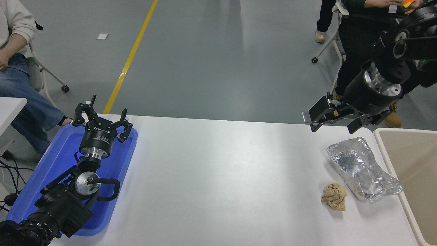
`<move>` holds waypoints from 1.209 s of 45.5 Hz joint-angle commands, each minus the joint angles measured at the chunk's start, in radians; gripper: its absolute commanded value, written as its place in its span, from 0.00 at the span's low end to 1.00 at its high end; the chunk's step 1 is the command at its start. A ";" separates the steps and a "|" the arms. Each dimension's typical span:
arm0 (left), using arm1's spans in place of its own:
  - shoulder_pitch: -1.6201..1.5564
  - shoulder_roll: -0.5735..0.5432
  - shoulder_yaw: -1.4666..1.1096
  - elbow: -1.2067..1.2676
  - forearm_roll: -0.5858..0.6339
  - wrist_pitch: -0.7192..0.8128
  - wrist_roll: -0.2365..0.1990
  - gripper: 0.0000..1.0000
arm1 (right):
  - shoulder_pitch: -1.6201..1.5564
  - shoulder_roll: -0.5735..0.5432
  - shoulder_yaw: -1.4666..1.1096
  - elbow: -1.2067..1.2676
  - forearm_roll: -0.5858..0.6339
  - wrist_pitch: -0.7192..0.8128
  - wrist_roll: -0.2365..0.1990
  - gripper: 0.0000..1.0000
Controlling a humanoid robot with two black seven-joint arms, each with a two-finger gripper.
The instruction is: Pick up foil plate and place in dustbin
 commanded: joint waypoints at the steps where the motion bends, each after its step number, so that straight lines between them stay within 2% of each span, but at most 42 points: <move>1: 0.000 0.000 0.000 0.000 0.001 0.000 0.000 1.00 | -0.001 0.000 0.000 0.000 0.000 0.000 0.000 1.00; 55: 0.000 0.000 0.000 0.000 0.000 0.000 0.000 1.00 | -0.021 -0.017 -0.003 -0.012 0.000 0.000 0.000 1.00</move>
